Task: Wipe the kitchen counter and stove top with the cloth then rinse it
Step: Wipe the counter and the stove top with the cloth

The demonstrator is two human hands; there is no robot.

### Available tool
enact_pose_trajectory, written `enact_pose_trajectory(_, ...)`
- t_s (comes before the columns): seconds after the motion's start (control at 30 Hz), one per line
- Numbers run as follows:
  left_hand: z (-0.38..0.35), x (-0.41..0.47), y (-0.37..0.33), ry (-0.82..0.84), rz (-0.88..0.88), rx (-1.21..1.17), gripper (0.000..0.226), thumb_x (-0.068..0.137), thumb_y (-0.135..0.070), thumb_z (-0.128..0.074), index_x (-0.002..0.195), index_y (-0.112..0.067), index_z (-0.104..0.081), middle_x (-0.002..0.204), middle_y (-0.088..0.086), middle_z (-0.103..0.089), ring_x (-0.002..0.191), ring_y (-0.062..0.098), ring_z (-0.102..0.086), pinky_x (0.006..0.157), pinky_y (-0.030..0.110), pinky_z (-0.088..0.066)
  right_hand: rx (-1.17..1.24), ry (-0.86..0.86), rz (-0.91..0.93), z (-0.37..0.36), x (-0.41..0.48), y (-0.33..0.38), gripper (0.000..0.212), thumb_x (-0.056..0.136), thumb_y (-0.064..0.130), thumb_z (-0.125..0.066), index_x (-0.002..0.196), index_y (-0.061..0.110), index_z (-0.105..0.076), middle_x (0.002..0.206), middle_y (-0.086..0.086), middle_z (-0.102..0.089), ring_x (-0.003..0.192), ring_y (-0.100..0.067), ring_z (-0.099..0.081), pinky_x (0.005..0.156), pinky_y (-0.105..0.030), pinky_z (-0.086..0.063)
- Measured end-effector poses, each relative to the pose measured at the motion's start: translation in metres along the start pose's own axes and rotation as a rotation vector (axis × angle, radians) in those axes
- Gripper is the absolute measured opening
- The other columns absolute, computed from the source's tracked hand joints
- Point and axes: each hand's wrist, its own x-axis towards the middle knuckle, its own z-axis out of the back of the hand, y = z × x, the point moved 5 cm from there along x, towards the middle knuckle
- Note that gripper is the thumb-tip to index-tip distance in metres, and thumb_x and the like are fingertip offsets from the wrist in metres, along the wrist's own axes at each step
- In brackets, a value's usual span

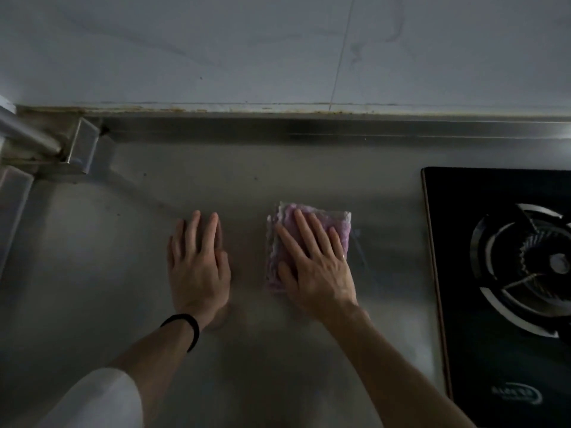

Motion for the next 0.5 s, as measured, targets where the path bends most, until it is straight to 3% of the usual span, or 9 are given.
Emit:
enact_pose_trajectory(0.13,0.002,0.0,-0.001,-0.012,0.004,0.002,0.066,0.094,-0.032,-0.036,0.159,-0.02,-0.039,0.167,0.012,-0.033,0.152,0.042,-0.03,0.123,0.057,-0.028,0.001,-0.027,-0.061,-0.006,-0.01,0.009,0.069,0.096,0.048,-0.046,0.162,0.03,-0.033,0.173,-0.005,-0.015,0.161,-0.027,-0.011,0.129,-0.053,-0.012)
enact_pose_trajectory(0.3,0.002,0.001,-0.001,0.019,0.032,0.016,0.069,0.092,-0.034,-0.035,0.16,-0.025,-0.037,0.169,0.008,-0.03,0.154,0.039,-0.027,0.125,0.055,-0.025,-0.038,-0.067,0.07,-0.032,-0.102,0.04,0.071,0.093,0.052,-0.055,0.159,0.031,-0.04,0.17,-0.004,-0.027,0.157,-0.028,-0.025,0.124,-0.051,-0.023)
enact_pose_trajectory(0.4,0.001,0.001,-0.001,0.034,0.038,0.028,0.07,0.091,-0.033,-0.037,0.161,-0.026,-0.035,0.169,0.007,-0.028,0.154,0.038,-0.027,0.125,0.055,-0.025,-0.092,-0.072,0.116,-0.049,-0.173,0.058,0.065,0.091,0.057,-0.054,0.153,0.036,-0.049,0.163,-0.001,-0.043,0.149,-0.023,-0.044,0.118,-0.045,-0.033)
enact_pose_trajectory(0.5,0.0,0.002,0.0,0.037,0.038,0.037,0.07,0.091,-0.033,-0.037,0.161,-0.026,-0.034,0.169,0.008,-0.028,0.154,0.039,-0.026,0.125,0.055,-0.025,-0.2,-0.023,0.166,-0.053,-0.205,0.058,0.059,0.093,0.059,-0.049,0.148,0.04,-0.054,0.158,0.002,-0.048,0.145,-0.019,-0.045,0.111,-0.04,-0.037)
